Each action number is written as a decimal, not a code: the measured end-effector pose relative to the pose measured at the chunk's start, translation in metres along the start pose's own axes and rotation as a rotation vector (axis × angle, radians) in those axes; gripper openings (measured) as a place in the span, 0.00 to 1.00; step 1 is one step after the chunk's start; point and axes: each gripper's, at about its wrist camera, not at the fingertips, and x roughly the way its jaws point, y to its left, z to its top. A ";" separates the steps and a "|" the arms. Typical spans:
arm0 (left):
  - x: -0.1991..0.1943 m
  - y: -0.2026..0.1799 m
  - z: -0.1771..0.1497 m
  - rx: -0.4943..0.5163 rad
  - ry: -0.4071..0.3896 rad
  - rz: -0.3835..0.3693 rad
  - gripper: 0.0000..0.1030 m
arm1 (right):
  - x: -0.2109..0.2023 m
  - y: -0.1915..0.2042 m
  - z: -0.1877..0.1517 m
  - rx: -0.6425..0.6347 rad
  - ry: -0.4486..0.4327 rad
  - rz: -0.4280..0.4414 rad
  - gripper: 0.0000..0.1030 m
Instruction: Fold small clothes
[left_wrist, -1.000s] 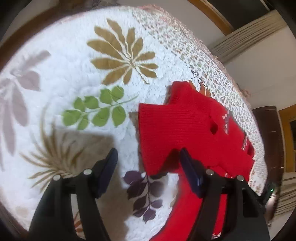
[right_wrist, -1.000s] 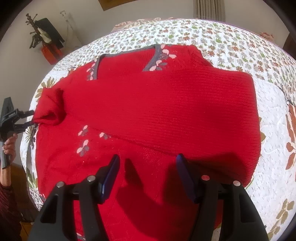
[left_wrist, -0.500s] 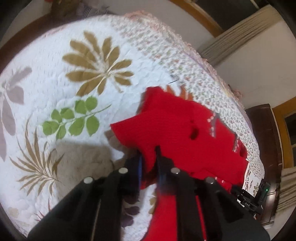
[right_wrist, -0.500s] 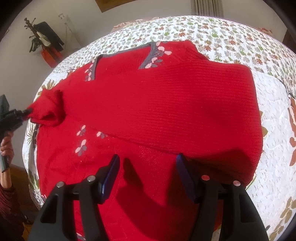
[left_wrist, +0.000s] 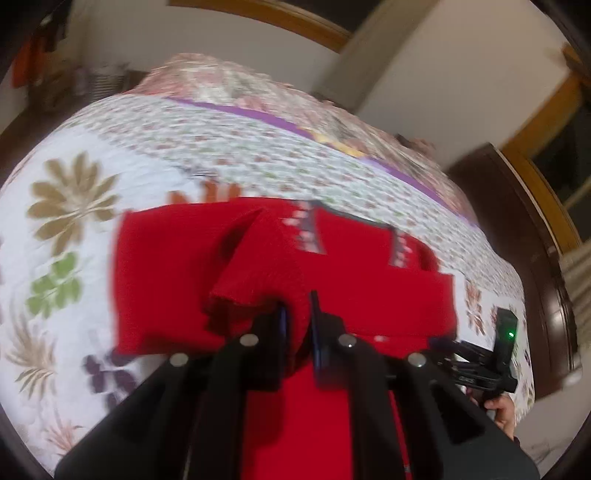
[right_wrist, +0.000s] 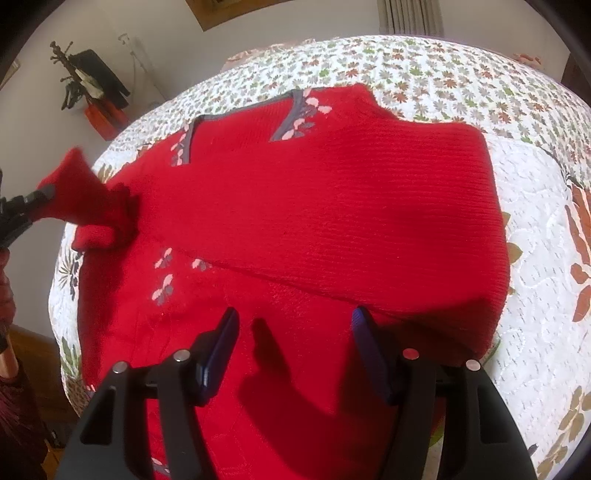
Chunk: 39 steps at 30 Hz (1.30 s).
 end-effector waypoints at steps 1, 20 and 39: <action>0.006 -0.010 0.001 0.016 0.007 -0.009 0.09 | -0.001 0.000 -0.001 0.001 -0.003 0.001 0.62; 0.095 -0.034 -0.018 0.046 0.161 -0.066 0.58 | -0.013 -0.014 -0.004 0.004 -0.019 -0.015 0.63; 0.061 0.089 -0.013 -0.037 0.158 0.246 0.67 | 0.040 0.122 0.057 -0.294 -0.015 -0.140 0.44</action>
